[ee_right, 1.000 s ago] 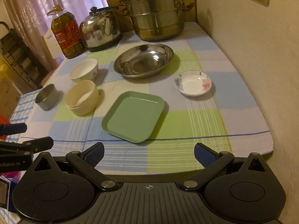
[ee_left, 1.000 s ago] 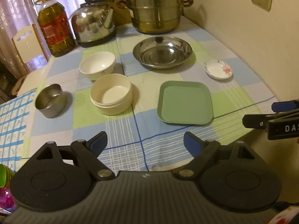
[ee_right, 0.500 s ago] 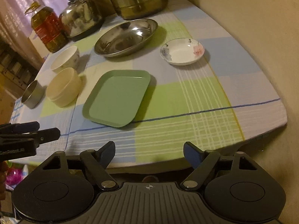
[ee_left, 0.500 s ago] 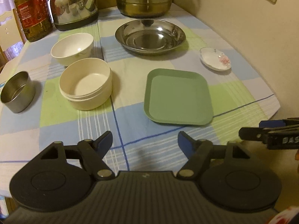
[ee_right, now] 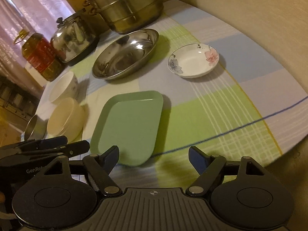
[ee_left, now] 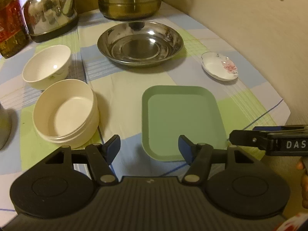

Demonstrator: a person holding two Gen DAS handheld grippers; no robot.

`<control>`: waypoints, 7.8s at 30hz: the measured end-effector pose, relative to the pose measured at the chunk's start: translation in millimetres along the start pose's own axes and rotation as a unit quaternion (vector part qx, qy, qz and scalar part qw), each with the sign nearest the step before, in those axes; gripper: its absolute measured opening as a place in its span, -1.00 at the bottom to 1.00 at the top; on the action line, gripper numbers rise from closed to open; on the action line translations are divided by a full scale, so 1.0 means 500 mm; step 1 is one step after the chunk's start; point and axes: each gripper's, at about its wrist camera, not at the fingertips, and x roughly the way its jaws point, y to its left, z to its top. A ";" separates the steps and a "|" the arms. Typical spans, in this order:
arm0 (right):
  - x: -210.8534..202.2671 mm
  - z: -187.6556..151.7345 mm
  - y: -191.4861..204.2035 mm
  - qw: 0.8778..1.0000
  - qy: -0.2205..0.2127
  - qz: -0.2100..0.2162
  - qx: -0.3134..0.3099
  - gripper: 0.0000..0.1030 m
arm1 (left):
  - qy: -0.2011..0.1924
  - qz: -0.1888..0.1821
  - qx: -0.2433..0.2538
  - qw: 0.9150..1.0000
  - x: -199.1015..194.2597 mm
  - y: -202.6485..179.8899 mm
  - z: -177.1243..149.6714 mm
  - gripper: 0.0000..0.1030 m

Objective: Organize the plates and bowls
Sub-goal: 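Move both grippers forward to the rim of the green square tray, then close both grippers on the rim of the green tray, then lift the green tray and lower it into the steel basin, then open both grippers and pull back from the tray, then move both grippers toward the small white floral dish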

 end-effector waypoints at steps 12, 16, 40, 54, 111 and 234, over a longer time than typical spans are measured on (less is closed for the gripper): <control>0.074 0.022 0.013 0.999 0.011 -0.030 0.027 -0.11 | 0.038 -0.021 -0.007 0.999 0.073 0.040 0.023 -0.47; 0.085 0.021 0.014 0.999 0.009 -0.038 0.033 -0.22 | 0.043 -0.025 -0.007 0.999 0.082 0.047 0.026 -0.53; 0.088 0.030 0.024 0.998 -0.003 -0.058 0.017 -0.93 | 0.040 -0.048 -0.004 0.998 0.093 0.049 0.036 -0.87; 0.076 0.055 0.026 0.998 -0.015 -0.052 0.015 -0.93 | 0.019 -0.050 0.004 0.999 0.077 0.046 0.064 -0.88; 0.341 0.361 0.093 0.997 -0.016 -0.070 -0.028 -0.92 | -0.002 -0.012 -0.047 0.999 0.279 0.179 0.326 -0.88; -0.050 0.121 -0.102 0.997 -0.012 -0.076 0.016 0.53 | 0.010 -0.034 -0.018 0.999 0.027 -0.122 0.149 -0.11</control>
